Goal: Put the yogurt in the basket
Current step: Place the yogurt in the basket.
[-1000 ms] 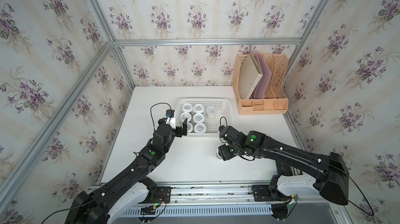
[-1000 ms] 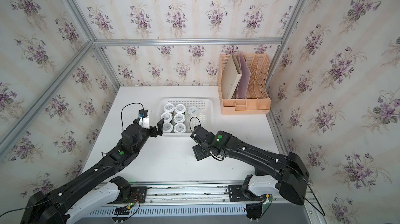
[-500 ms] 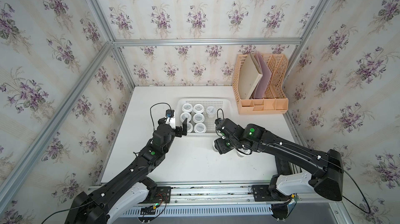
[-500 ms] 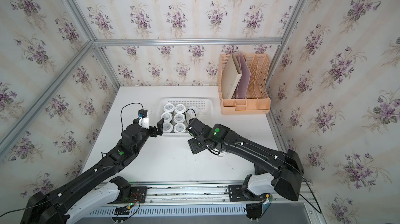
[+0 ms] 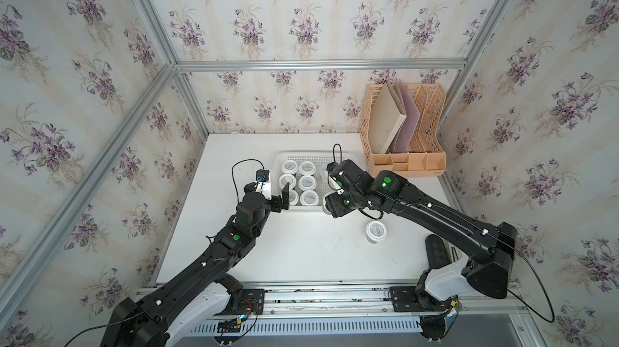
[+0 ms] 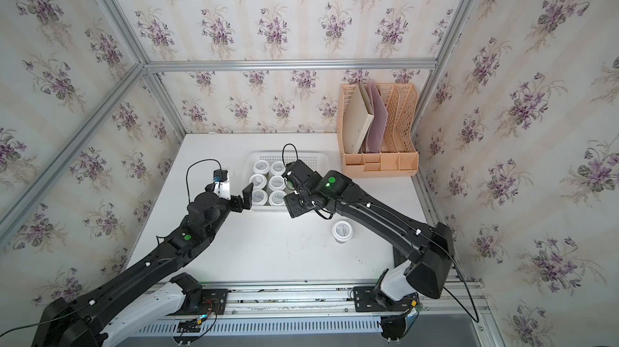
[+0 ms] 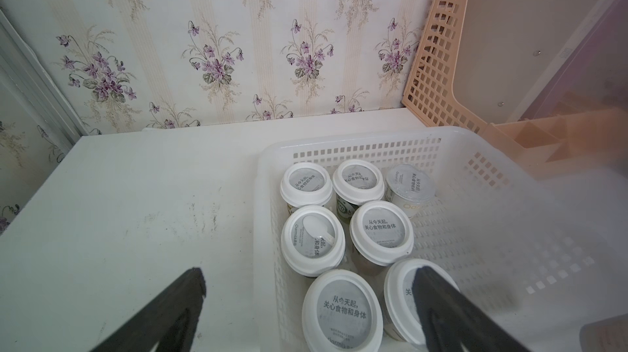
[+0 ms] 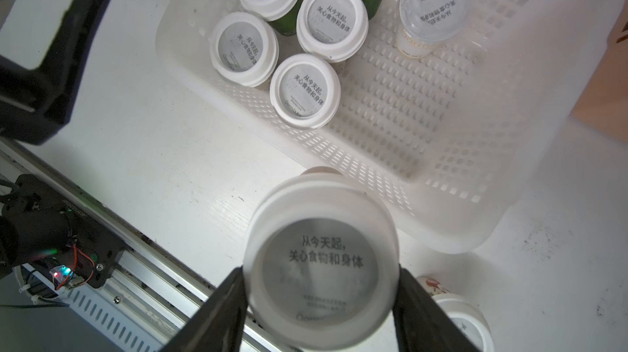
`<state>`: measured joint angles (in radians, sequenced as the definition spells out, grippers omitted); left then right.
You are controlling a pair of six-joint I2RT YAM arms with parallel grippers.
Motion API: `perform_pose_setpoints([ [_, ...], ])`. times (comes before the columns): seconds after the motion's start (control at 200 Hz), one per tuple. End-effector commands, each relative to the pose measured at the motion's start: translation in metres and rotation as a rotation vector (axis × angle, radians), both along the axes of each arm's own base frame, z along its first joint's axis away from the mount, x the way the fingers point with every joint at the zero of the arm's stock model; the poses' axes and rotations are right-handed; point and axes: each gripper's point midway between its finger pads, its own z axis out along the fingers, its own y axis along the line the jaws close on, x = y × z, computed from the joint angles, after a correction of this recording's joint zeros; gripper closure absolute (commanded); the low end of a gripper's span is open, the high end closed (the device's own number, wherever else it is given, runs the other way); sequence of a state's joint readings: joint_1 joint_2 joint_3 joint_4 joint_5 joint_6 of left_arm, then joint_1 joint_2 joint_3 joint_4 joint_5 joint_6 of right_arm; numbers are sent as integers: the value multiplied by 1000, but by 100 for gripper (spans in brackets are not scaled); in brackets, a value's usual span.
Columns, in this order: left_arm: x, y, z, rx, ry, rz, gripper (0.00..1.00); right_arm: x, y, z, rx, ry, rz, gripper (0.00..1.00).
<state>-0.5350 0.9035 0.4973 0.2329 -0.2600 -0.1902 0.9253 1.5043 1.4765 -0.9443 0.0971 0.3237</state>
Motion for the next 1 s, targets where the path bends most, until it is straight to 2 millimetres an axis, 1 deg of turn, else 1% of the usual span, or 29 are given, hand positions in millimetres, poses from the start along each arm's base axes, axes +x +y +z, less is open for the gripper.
perform_pose_setpoints([
  [0.0,1,2,4,5,-14,11,1,9,-4,5,-28,-14,12,32],
  [0.175,2,3,4,8,-15,12,1,30,-5,5,-11,-11,2,32],
  [0.609,2,3,4,11,-16,16,1,68,-4,-4,38,-33,-40,33],
  [0.824,2,3,4,13,-16,17,1,86,-8,-18,30,-18,-55,33],
  [0.994,2,3,4,15,-16,17,1,100,-6,-30,35,-3,-56,33],
])
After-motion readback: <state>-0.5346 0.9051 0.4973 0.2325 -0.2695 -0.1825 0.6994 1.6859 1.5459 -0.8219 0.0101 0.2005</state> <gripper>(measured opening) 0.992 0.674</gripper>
